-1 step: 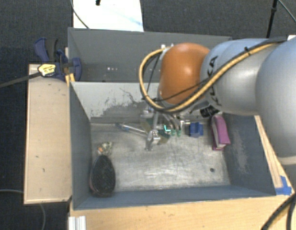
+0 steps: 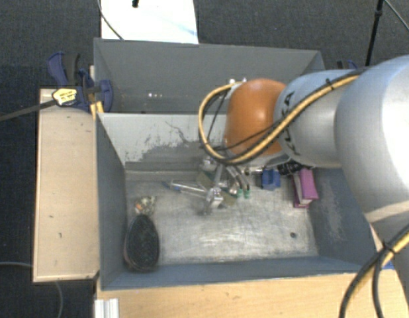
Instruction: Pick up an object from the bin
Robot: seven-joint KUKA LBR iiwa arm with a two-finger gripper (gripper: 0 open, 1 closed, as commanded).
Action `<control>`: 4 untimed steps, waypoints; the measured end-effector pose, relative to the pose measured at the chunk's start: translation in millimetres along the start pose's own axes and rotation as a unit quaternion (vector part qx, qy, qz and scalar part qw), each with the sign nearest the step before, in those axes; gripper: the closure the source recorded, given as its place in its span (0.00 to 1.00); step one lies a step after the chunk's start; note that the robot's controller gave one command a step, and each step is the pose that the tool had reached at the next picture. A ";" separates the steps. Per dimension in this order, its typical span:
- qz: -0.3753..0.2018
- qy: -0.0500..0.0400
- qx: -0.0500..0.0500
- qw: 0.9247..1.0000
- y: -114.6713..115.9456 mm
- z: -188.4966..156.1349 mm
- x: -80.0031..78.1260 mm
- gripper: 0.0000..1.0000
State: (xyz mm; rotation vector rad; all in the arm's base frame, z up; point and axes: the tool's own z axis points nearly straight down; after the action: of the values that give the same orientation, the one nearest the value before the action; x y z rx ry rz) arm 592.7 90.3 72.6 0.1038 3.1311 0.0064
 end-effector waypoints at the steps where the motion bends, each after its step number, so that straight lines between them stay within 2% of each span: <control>1: 0.026 0.001 0.000 1.000 37.6 -29.7 4.5 0.00; 2: 0.028 0.001 0.002 1.000 8.8 -42.1 0.0 0.00; 3: 0.103 0.002 0.001 0.995 9.0 -1.9 -1.2 0.00; 4: 0.113 0.000 0.005 0.994 31.1 -1.8 1.4 0.00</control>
Offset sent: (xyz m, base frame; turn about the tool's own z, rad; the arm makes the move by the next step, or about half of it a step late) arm -0.0035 0.0349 0.0274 0.0544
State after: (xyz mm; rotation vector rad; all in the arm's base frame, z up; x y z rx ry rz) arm 593.4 121.5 74.5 0.4578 3.1007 -0.0092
